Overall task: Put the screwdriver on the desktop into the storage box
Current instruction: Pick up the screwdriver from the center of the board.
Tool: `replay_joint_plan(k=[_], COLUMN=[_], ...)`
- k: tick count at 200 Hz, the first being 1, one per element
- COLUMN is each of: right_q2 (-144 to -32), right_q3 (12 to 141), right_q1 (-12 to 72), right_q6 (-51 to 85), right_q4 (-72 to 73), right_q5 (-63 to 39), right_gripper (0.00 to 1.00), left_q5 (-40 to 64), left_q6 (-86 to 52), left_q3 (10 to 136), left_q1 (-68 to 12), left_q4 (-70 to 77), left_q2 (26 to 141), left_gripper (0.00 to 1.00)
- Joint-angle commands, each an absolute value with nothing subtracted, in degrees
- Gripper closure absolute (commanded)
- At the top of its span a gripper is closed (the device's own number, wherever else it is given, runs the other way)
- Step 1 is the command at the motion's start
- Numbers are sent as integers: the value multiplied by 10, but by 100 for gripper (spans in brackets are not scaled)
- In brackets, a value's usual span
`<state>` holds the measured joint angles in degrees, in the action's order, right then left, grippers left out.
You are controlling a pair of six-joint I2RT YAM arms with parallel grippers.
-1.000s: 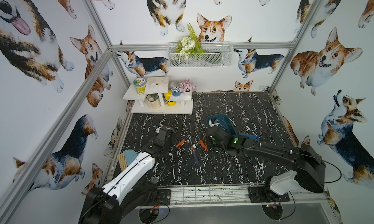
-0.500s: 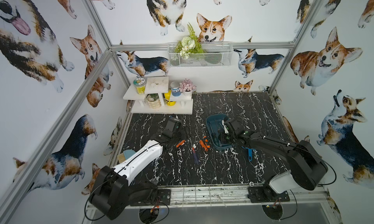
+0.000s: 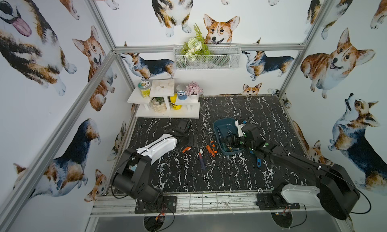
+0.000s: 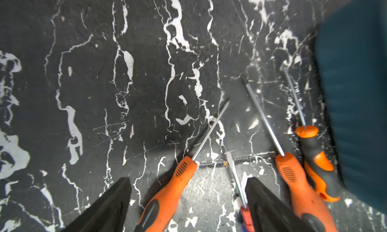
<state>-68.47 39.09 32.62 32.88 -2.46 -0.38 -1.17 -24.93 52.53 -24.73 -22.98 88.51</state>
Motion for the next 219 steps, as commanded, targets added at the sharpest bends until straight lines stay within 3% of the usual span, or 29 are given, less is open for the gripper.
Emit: replay_joint_plan(k=[1, 90, 110, 142, 194, 219], right_q2=[-656, -650, -651, -654, -663, -657], right_q3=[374, 359, 357, 356, 361, 363], right_q1=[325, 323, 322, 321, 321, 320], right_q6=[357, 367, 369, 368, 367, 366], right_q4=[16, 15, 16, 18, 14, 12], right_q5=[33, 42, 41, 39, 34, 39], right_gripper=[44, 47, 47, 47, 48, 48], left_q5=[-13, -7, -13, -31, -48, -40], left_q6=[-230, -239, -241, -246, -262, -273], left_q3=[529, 493, 490, 490, 485, 486], left_q1=[-246, -246, -246, -246, -247, -250], left_q4=[-247, -231, -229, -231, -241, -243], left_q2=[898, 939, 942, 942, 921, 874], left_gripper=[11, 40, 51, 77, 91, 93])
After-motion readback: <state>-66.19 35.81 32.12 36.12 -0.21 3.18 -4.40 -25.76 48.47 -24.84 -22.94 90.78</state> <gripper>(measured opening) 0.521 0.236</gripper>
